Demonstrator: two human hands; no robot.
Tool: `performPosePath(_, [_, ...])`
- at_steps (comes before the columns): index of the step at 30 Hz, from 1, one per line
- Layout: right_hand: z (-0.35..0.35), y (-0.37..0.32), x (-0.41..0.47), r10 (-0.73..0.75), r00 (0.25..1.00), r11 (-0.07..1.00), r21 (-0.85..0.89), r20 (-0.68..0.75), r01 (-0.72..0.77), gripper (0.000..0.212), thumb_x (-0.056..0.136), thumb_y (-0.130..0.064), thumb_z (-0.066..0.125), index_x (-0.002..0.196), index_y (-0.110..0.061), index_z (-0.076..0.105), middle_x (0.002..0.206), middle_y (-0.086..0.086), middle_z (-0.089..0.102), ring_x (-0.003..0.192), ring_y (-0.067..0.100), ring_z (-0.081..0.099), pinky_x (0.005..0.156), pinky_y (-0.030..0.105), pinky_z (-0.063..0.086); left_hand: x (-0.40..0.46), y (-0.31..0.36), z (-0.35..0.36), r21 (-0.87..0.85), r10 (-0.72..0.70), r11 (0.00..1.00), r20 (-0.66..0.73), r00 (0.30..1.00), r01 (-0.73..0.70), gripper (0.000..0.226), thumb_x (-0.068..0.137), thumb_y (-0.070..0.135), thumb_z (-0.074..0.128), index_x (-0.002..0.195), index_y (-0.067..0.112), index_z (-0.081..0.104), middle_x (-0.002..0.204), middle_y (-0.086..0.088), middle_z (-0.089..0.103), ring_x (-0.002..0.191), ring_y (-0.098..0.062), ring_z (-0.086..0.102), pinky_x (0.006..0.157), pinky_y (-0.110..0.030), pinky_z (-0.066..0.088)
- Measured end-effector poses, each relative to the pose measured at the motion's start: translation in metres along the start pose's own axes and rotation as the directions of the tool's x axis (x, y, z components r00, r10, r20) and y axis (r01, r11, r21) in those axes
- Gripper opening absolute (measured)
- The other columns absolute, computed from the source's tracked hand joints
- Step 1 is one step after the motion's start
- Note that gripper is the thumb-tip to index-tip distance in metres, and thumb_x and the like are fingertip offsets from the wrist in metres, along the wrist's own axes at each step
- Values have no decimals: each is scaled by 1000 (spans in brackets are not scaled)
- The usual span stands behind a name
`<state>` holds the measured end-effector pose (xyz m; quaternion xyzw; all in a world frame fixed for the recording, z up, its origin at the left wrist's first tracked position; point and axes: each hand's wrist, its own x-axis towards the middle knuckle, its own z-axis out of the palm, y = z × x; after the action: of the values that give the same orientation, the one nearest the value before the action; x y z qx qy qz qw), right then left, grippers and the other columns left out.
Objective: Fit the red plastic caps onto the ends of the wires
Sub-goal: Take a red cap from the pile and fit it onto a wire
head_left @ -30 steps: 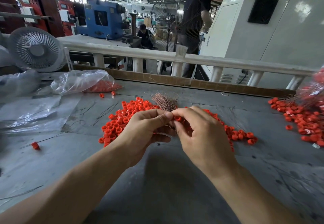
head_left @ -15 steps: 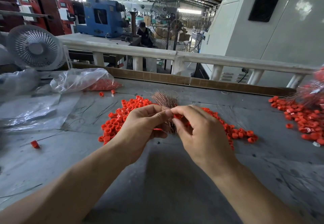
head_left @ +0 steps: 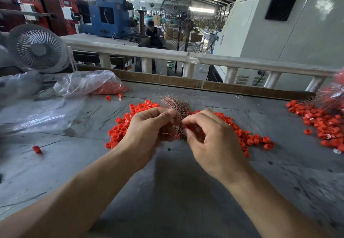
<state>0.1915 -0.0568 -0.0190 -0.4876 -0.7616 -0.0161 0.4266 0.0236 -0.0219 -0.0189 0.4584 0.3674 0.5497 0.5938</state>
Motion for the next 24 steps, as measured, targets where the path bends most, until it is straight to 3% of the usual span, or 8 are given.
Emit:
performPosePath(3, [1,2,-1,47,999,998,44,4,-48,13,88,-14,74,98,-23,73,93,-14,65,87,6,61,77,22,50,2,2,-2,-35,10,999,-31,999,-11,17,88,16,71,96,2,72,81,-9,70,60,-14,61,52,-23,53])
performPosePath(8, [1,6,-2,214,975,920,324,60,-222,13,91,-15,71,95,-27,73,81,-18,69,78,2,65,68,8,43,6,1,-2,-74,49,996,-46,998,-52,2,87,8,69,88,5,69,77,-9,70,56,-12,62,50,-23,54])
performPosePath(12, [-1,5,-4,205,972,876,421,112,-234,13,93,-16,69,93,-28,73,77,-16,69,71,3,63,64,10,44,6,0,-3,-57,77,995,-67,995,-81,15,73,18,75,83,7,71,77,-9,71,57,-13,63,52,-24,55])
performPosePath(17, [0,1,-4,175,977,893,397,123,-210,11,91,-16,73,92,-26,74,80,-17,70,73,2,64,66,8,43,7,-1,-5,-44,78,996,-82,994,-82,15,73,21,75,81,9,72,76,-8,71,58,-13,62,52,-24,54])
performPosePath(20, [-2,7,-2,201,979,942,268,35,-203,10,90,-17,76,93,-26,75,84,-17,70,81,3,66,70,9,45,6,1,-5,-35,71,997,-86,994,-74,14,85,18,74,93,6,72,80,-9,72,59,-13,62,53,-25,55])
performPosePath(24, [-14,27,5,308,940,951,31,-145,-307,6,90,-23,74,95,-25,75,90,-12,72,84,10,67,79,31,56,4,4,-7,26,58,998,-118,991,-55,11,96,19,68,92,9,72,79,-7,72,57,-13,61,48,-26,51])
